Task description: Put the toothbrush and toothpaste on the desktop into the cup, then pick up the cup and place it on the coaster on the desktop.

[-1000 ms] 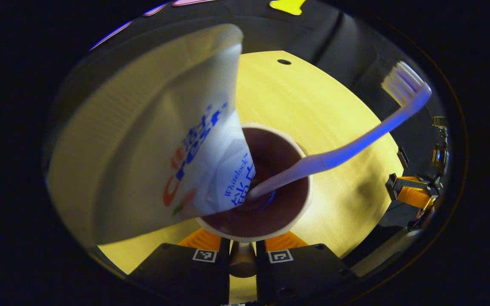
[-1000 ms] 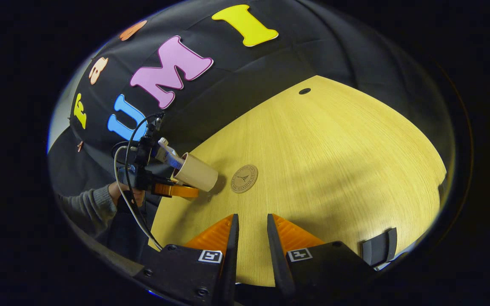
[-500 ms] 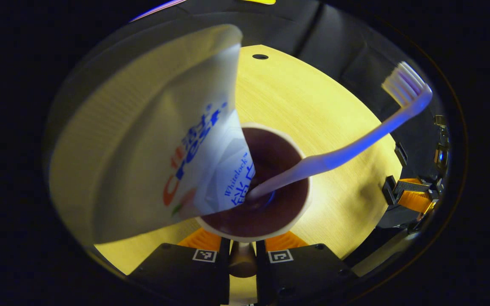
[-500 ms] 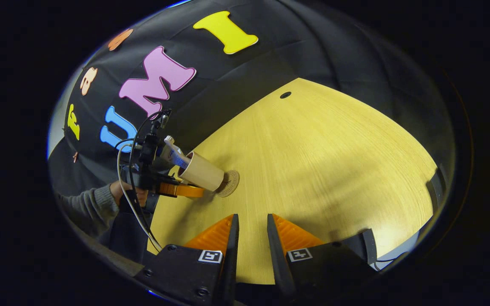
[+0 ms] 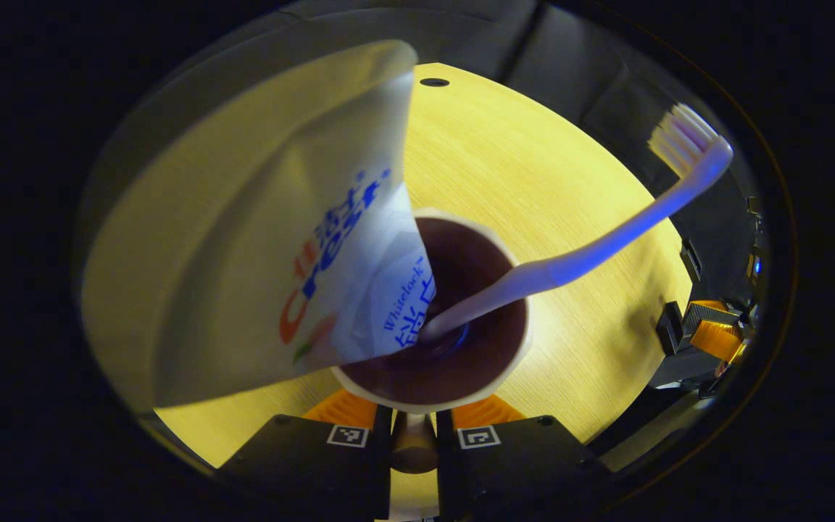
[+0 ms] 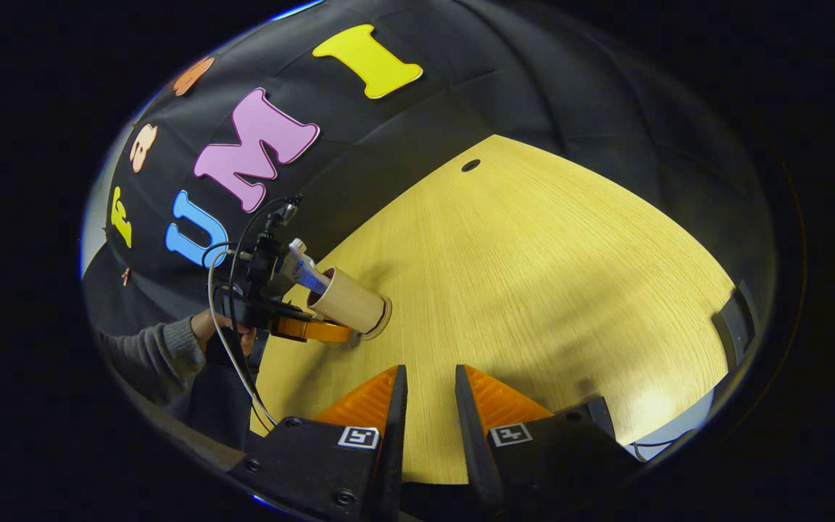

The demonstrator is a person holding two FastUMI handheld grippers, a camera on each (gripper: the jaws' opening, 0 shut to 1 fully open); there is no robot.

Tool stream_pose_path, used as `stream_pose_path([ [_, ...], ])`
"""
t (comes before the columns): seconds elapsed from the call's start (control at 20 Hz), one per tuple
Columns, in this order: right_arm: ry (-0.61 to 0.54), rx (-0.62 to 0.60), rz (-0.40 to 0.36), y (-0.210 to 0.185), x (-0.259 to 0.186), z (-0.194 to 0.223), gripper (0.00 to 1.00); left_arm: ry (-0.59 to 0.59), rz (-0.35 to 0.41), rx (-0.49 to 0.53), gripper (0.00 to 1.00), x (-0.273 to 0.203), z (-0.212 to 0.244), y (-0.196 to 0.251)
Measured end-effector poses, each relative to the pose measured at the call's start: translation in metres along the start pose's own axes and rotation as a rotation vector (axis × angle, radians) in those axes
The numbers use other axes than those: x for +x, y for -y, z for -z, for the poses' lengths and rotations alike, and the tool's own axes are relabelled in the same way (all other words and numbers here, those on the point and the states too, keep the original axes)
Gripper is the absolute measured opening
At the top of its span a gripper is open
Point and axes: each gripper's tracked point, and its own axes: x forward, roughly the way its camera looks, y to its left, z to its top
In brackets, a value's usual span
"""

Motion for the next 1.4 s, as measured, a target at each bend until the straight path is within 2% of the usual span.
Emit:
stream_pose_path([
  [0.1, -0.001, 0.0, -0.001, 0.004, -0.002, 0.002, 0.41, 0.002, -0.001, -0.011, 0.31, 0.001, 0.0, 0.001],
  [0.15, -0.001, 0.0, -0.001, 0.004, -0.003, 0.003, 0.41, 0.01, -0.002, -0.01, 0.37, 0.0, -0.002, 0.002],
  [0.25, -0.002, 0.001, -0.001, 0.004, -0.004, 0.002, 0.41, 0.021, 0.003, -0.006, 0.35, -0.005, -0.001, 0.002],
  [0.35, -0.001, 0.002, -0.003, 0.002, -0.004, 0.001, 0.41, 0.035, 0.004, -0.008, 0.52, -0.009, -0.001, 0.003],
  [0.4, 0.001, 0.0, -0.004, 0.001, -0.003, 0.0, 0.41, 0.045, 0.0, -0.013, 0.5, -0.011, -0.001, 0.003],
  [0.45, 0.004, 0.0, -0.006, -0.002, -0.004, -0.001, 0.41, 0.057, 0.0, -0.022, 0.63, -0.014, 0.0, 0.004],
  [0.55, 0.018, 0.003, -0.013, -0.007, -0.004, -0.007, 0.41, 0.082, 0.014, -0.046, 0.71, -0.024, 0.003, 0.008],
  [0.6, 0.021, 0.001, -0.015, -0.011, -0.004, -0.009, 0.41, 0.1, 0.023, -0.054, 0.67, -0.028, 0.004, 0.01],
  [0.7, 0.024, -0.01, -0.021, -0.017, -0.004, -0.011, 0.41, 0.144, 0.03, -0.06, 0.7, -0.041, 0.008, 0.011],
  [1.1, 0.018, -0.077, -0.054, -0.051, -0.003, -0.02, 0.42, 0.365, -0.026, -0.126, 0.71, -0.111, 0.023, 0.002],
  [1.15, 0.019, -0.088, -0.066, -0.058, -0.004, -0.021, 0.27, 0.389, -0.037, -0.139, 0.71, -0.12, 0.027, -0.001],
  [1.2, 0.021, -0.098, -0.075, -0.065, -0.004, -0.023, 0.46, 0.411, -0.047, -0.156, 0.71, -0.129, 0.032, -0.003],
  [1.35, 0.017, -0.141, -0.1, -0.084, -0.004, -0.023, 0.5, 0.488, -0.043, -0.219, 0.73, -0.151, 0.045, -0.005],
  [1.4, 0.015, -0.157, -0.109, -0.091, -0.005, -0.024, 0.51, 0.513, -0.043, -0.241, 0.77, -0.159, 0.049, -0.007],
])
